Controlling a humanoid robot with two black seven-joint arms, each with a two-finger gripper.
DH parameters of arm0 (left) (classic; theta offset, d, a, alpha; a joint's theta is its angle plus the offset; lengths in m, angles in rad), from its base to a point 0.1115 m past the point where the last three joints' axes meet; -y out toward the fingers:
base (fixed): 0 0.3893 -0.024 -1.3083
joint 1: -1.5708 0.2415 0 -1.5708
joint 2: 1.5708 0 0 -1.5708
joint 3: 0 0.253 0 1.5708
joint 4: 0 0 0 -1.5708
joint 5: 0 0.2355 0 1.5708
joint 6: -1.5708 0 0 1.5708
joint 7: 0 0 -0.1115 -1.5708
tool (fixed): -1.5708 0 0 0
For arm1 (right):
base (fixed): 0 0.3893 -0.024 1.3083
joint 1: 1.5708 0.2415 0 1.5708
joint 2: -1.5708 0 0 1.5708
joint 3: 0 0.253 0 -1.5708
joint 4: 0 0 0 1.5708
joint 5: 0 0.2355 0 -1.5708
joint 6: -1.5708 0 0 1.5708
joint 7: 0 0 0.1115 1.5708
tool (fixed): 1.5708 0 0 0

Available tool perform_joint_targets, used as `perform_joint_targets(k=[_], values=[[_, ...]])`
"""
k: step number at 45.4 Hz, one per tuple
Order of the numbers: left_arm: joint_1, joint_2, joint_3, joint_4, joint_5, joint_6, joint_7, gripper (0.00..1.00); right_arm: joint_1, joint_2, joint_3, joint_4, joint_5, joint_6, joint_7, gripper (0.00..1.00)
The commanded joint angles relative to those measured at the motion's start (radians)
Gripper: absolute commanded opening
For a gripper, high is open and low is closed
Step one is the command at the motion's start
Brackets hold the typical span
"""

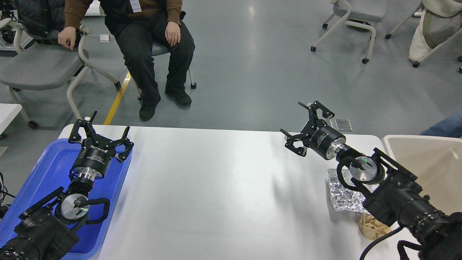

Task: Tidy desktop
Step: 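Raise the right gripper up and away from the silver foil wrapper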

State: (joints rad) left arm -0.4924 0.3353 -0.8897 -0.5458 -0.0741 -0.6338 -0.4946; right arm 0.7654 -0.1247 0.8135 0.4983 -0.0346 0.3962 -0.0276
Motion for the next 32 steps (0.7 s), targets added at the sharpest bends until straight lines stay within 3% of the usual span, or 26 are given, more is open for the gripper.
perform_joint_targets(k=[1,32], values=[[0.000,0.001,0.000,0.000,0.001,0.000,0.001,1.00,-0.001,0.000,0.000,0.000,-0.001,0.001,0.000,1.00],[0.000,0.001,0.001,0.000,0.000,-0.001,-0.001,1.00,0.006,-0.032,-0.066,0.031,-0.001,0.026,0.000,1.00]])
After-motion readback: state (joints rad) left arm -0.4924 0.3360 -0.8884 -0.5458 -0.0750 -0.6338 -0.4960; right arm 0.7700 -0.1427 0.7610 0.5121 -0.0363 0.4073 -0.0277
